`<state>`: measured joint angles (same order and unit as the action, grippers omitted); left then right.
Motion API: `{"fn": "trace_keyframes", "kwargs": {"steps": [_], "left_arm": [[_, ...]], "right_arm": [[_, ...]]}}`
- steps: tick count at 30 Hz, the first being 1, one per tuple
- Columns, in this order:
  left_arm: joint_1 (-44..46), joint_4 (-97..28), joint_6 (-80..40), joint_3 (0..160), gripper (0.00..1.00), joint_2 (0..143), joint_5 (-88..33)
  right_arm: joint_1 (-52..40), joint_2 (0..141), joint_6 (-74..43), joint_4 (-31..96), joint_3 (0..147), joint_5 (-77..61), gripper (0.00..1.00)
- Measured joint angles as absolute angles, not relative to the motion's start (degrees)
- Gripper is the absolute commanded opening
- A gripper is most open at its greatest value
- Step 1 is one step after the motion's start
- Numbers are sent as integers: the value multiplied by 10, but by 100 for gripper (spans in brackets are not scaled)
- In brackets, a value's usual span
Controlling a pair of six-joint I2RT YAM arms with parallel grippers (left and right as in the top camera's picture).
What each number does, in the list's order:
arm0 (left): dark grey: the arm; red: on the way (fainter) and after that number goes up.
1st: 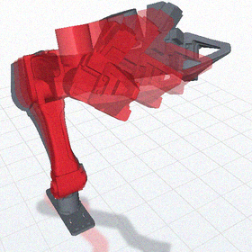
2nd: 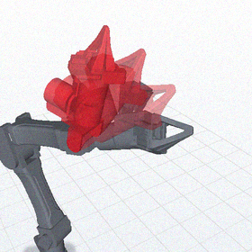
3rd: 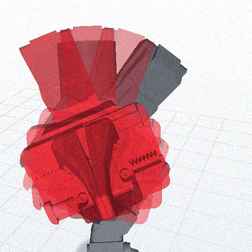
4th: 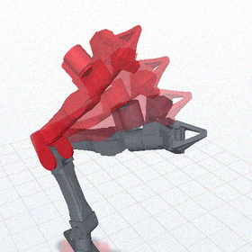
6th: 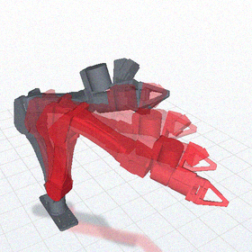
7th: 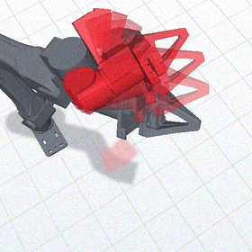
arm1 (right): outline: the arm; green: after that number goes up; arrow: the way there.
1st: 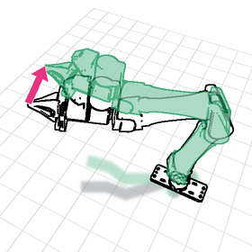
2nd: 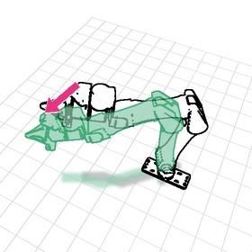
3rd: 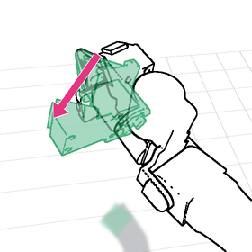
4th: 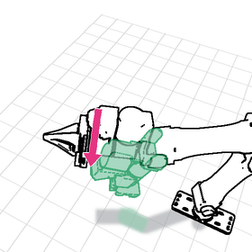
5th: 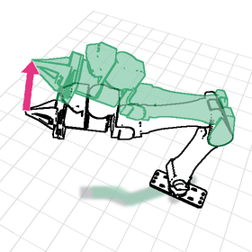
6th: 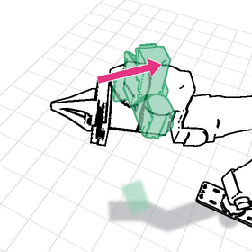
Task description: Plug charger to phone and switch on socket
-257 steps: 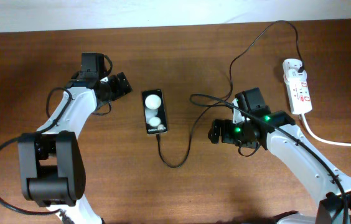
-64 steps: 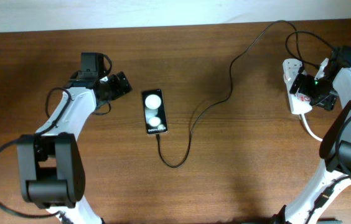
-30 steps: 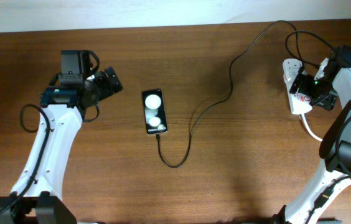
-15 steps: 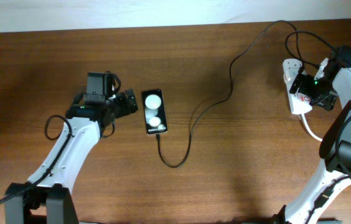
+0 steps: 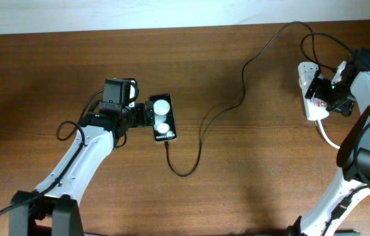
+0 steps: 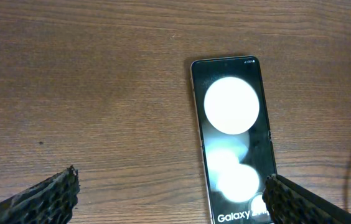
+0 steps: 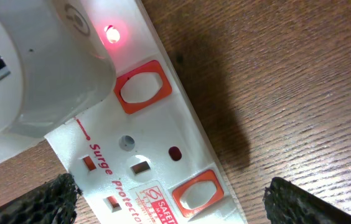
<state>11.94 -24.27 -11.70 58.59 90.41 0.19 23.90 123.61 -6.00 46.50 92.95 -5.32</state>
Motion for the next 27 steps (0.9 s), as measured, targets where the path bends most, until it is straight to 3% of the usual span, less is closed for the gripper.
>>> {"fn": "trace_keyframes", "kwargs": {"steps": [18,27], "left_arm": [[119,-222,-92,586,99,902,-7],[119,-132,-89,520,99,892,-20]], "right_arm": [[239,1236,-60,465,929,-53,99],[239,1236,-60,465,929,-53,99]]}}
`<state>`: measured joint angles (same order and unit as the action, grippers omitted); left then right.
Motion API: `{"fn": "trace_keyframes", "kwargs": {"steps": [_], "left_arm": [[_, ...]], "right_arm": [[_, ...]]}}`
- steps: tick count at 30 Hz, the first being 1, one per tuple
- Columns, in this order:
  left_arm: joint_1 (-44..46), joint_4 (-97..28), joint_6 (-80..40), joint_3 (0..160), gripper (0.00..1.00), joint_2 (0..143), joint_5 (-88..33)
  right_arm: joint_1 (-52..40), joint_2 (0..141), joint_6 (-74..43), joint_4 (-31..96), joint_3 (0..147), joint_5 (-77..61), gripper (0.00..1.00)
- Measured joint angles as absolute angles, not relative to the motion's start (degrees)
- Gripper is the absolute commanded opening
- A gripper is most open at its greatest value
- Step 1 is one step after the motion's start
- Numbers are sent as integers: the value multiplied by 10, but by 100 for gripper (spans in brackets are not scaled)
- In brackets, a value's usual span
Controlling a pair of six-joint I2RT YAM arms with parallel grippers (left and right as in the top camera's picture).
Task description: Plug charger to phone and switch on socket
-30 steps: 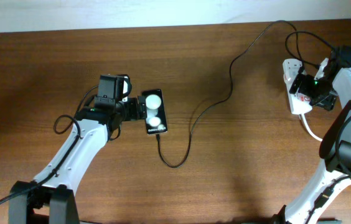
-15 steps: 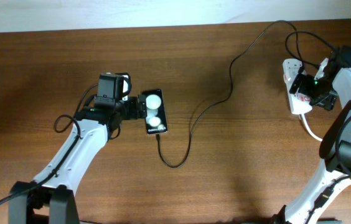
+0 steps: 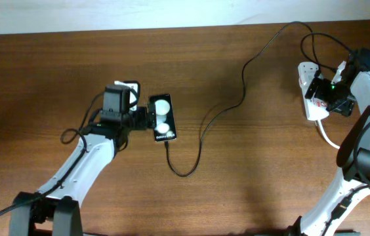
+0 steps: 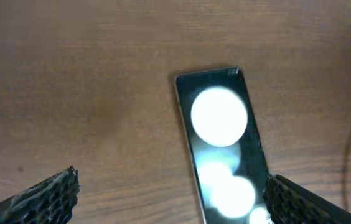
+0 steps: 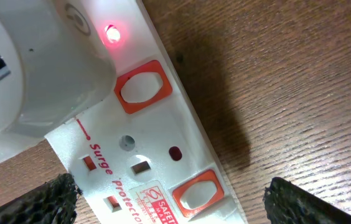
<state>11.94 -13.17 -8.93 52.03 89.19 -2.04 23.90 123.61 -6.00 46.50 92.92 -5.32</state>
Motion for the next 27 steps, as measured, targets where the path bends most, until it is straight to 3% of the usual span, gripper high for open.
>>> {"fn": "trace_keyframes", "kwargs": {"steps": [16,27], "left_arm": [[119,-94,-88,441,99,852,-22],[119,27,-88,312,99,787,-22]], "right_arm": [[239,1236,-60,465,929,-53,99],[239,1236,-60,465,928,-55,99]]}}
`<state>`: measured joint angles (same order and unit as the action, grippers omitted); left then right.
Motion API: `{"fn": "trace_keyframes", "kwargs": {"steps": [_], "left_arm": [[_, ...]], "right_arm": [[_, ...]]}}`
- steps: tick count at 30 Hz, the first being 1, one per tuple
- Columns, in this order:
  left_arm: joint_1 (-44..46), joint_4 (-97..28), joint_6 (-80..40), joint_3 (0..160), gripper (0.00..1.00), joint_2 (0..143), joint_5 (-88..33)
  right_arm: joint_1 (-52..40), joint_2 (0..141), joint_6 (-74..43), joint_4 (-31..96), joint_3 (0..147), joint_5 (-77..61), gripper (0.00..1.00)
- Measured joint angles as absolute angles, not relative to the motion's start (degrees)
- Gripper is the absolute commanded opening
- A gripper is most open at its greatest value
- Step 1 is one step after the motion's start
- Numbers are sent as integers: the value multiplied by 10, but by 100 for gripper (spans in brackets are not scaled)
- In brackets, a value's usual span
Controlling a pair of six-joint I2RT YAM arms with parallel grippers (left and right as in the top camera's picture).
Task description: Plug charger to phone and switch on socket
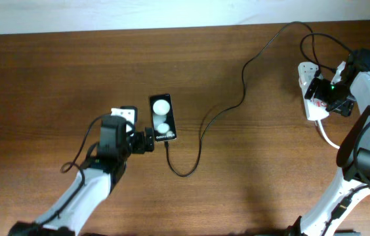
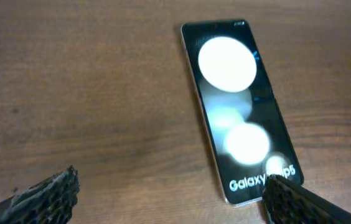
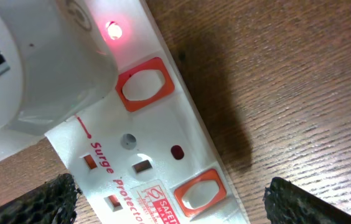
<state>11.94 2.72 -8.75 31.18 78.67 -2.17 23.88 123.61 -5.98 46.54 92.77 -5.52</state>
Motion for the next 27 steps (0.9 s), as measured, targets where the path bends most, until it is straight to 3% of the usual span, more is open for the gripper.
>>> {"fn": "trace_keyframes", "kwargs": {"steps": [7,27], "left_arm": [[101,156,-88,159,99,688,-22],[21,173,-88,9,99,487,-44]], "right_arm": [[239,1236,-60,465,928,-55,99],[239,1236,-60,465,928,-55,99]]}}
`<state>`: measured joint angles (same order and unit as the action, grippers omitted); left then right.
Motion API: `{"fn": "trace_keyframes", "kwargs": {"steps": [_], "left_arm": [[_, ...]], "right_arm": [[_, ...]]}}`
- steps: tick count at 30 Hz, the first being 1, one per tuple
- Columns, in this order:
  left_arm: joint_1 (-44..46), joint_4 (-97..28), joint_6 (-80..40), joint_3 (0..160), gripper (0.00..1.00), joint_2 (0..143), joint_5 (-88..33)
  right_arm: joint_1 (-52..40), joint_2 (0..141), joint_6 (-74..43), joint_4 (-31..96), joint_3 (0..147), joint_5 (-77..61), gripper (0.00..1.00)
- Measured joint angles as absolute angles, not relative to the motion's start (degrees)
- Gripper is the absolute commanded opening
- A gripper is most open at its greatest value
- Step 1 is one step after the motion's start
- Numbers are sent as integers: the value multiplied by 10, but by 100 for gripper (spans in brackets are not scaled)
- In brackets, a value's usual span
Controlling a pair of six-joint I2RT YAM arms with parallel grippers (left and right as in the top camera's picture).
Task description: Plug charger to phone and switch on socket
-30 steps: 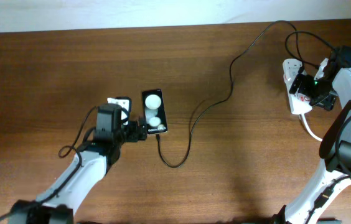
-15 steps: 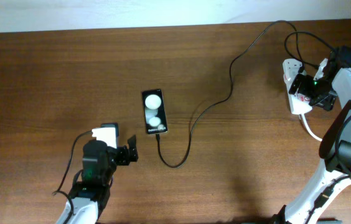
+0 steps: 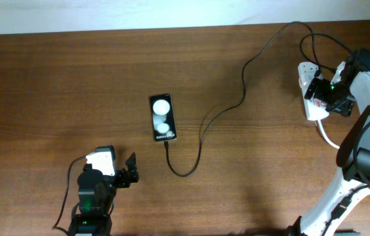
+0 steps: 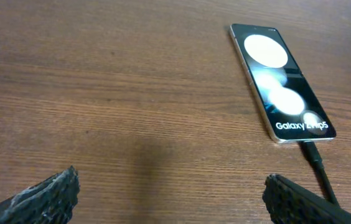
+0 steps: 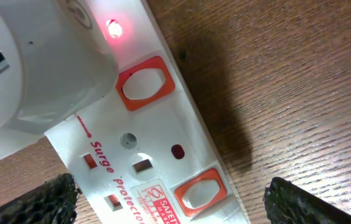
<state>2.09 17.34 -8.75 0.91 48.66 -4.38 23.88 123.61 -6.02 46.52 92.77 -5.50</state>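
Observation:
A black Galaxy phone (image 3: 163,118) lies face up mid-table with its screen lit, also in the left wrist view (image 4: 281,107). A black charger cable (image 3: 201,131) is plugged into its near end (image 4: 315,158) and runs to the white power strip (image 3: 308,98) at the far right. On the strip a white charger plug (image 5: 32,68) sits in a socket beside a lit red lamp (image 5: 113,28) and an orange-framed switch (image 5: 145,83). My left gripper (image 3: 130,177) is open near the front edge, well away from the phone. My right gripper (image 5: 169,202) is open just above the strip.
A second orange-framed switch (image 5: 201,194) and an unused socket (image 5: 132,158) lie further along the strip. A white cord (image 3: 327,136) leaves the strip toward the front right. Black cables loop at the back right corner (image 3: 319,42).
My left arm has pulled back toward the front edge, so the phone now lies far ahead of its open fingers. The right gripper and the strip look unchanged.
My left gripper stood open right beside the phone, which had the cable in it, while my right hovered over the strip with its red lamp lit. Moment by moment the left arm stood farther back from the phone, now near the front edge. The right stayed put.

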Motion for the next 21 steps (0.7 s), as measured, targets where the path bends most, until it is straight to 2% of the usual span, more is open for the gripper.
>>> {"fn": "trace_keyframes", "kwargs": {"steps": [10,21], "left_arm": [[11,-41,-86,6,99,303,-36],[11,-44,-64,6,99,171,-19]], "right_arm": [[239,1236,-60,465,927,-55,99],[238,1236,-60,465,927,-55,99]]}}
